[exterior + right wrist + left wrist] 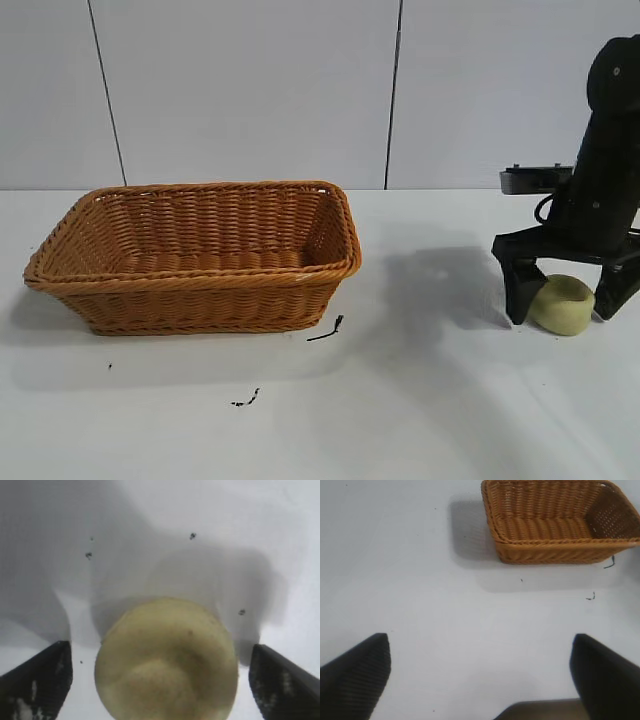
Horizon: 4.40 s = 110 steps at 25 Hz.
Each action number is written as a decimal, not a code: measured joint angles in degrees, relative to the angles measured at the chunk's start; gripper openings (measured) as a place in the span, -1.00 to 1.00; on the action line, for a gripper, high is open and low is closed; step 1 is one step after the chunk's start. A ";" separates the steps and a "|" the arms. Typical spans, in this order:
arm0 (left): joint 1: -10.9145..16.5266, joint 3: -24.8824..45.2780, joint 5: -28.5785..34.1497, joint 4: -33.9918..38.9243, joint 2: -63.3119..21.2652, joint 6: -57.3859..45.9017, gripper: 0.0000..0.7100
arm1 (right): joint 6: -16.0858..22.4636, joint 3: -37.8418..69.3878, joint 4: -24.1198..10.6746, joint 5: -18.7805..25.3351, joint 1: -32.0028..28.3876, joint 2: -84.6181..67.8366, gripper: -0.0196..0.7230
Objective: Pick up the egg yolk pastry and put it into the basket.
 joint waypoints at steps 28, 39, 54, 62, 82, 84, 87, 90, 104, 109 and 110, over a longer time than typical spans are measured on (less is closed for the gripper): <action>0.00 0.00 0.00 0.00 0.00 0.00 0.96 | -1.14 -17.19 -0.30 15.17 2.73 -16.29 -0.52; 0.00 0.00 0.00 0.00 0.00 0.00 0.96 | 0.14 -35.35 -0.45 21.65 21.33 -3.81 -0.52; 0.00 0.00 0.00 0.00 0.00 0.00 0.96 | 4.56 -44.97 -1.87 13.35 35.33 13.51 -0.52; 0.00 0.00 0.00 0.00 0.00 0.00 0.96 | 4.87 -44.97 -1.81 10.25 35.33 18.59 -0.52; 0.00 0.00 0.00 0.00 0.00 0.00 0.96 | 4.25 -64.15 0.54 22.66 34.36 18.68 0.91; 0.00 0.00 0.00 0.00 0.00 0.00 0.96 | 4.25 -66.34 1.30 23.00 33.30 18.68 0.91; 0.00 0.00 0.00 0.00 0.00 0.00 0.96 | 3.78 -66.98 1.36 23.08 31.13 18.68 0.91; 0.00 0.00 0.00 0.00 0.00 0.00 0.96 | 2.10 -66.98 1.31 23.23 27.65 18.68 0.91; 0.00 0.00 0.00 0.00 0.00 0.00 0.96 | -0.38 -66.98 0.96 23.28 5.67 18.68 0.91; 0.00 0.00 0.00 0.00 0.00 0.00 0.96 | -0.43 -66.92 0.95 23.27 0.93 17.70 0.91; 0.00 0.00 0.00 0.00 0.00 0.00 0.96 | -0.43 -66.50 1.00 23.27 0.39 17.03 0.91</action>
